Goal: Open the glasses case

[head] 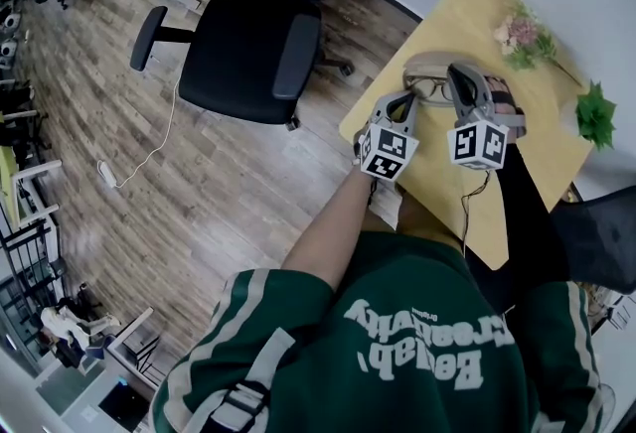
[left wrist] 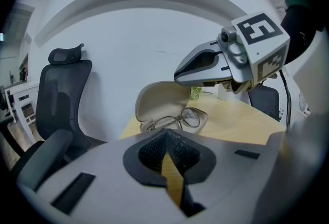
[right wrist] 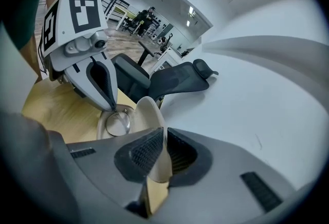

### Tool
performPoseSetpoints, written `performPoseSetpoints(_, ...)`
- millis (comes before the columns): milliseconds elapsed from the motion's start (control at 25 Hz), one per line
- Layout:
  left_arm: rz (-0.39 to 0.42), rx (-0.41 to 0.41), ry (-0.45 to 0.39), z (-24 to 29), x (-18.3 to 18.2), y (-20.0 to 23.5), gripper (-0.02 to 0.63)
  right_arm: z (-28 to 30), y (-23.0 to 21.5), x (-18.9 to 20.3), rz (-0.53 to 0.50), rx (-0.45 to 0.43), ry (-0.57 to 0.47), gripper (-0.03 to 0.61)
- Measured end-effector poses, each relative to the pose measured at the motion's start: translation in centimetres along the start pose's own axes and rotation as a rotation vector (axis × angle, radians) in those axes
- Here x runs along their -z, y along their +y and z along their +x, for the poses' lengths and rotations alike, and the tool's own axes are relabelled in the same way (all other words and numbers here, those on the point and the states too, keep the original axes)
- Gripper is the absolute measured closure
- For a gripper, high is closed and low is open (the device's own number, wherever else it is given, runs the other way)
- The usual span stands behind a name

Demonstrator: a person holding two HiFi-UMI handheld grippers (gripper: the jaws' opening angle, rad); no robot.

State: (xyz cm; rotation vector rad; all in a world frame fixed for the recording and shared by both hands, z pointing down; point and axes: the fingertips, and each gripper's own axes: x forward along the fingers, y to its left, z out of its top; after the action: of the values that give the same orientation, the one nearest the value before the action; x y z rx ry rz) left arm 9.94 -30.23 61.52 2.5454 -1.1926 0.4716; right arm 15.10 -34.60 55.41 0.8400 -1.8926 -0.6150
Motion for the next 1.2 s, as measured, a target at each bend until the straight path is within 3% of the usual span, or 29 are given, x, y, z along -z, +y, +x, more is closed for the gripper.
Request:
performPoseSetpoints(720,0.015,0.021,-0.002,-0.1,-0.1,-0.1,0.6,5.4,-3.2,1.6,0.061,-0.098,0.032,0.547)
performPoseSetpoints(1200,0.034,0.034,0.011,-0.3,0.2,-0.1,0.6,9.2,-2.3,3.3,0.122,-0.198,0.081,0.569)
